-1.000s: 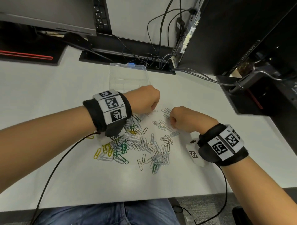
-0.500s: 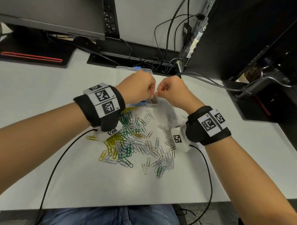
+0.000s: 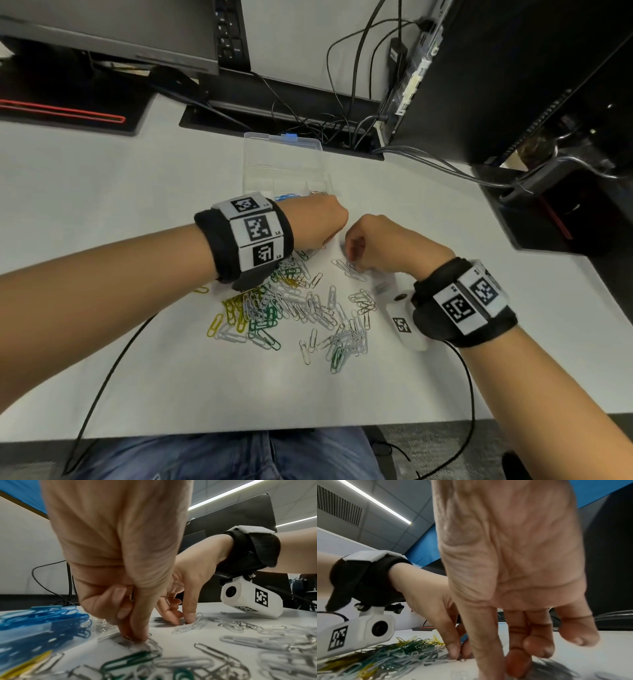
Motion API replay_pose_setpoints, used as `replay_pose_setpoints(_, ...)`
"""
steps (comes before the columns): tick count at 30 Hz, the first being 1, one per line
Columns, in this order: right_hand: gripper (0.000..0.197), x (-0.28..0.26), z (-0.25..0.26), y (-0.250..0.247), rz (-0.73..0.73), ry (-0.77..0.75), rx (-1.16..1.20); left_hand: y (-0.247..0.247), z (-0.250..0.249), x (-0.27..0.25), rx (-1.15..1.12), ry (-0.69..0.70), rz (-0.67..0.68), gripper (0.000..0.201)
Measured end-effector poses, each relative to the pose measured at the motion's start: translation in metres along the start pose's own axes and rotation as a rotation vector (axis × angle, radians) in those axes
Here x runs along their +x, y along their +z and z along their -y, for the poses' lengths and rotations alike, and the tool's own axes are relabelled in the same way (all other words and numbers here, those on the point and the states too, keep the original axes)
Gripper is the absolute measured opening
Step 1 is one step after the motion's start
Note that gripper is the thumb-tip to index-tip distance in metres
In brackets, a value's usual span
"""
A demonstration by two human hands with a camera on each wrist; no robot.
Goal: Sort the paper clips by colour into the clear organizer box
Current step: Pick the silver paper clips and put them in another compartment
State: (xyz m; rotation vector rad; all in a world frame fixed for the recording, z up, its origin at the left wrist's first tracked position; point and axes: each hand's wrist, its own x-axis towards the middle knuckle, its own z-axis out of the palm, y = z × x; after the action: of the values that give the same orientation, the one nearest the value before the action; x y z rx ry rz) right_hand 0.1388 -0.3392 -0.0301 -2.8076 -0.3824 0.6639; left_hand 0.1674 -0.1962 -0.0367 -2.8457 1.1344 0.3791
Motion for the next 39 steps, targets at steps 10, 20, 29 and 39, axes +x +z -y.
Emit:
replay_pose_setpoints(10, 0.016, -0.003, -0.004, 0.001, -0.033, -0.011, 0.0, -0.002, 0.009, -0.007, -0.183, -0.006, 0.0, 0.016)
replay_pose_setpoints(20, 0.008, -0.005, 0.003, 0.001, 0.083, -0.011, -0.057, -0.016, 0.03, -0.006, -0.389, -0.071, -0.329, 0.013)
replay_pose_setpoints(29, 0.017, 0.015, 0.011, -0.018, -0.274, -0.107, 0.109, -0.013, 0.053, -0.001, -0.446, -0.237, -0.418, 0.015)
replay_pose_setpoints(39, 0.015, -0.02, 0.017, -0.016, -0.122, -0.121, 0.034, 0.002, 0.012, -0.049, -0.246, 0.103, -0.072, 0.007)
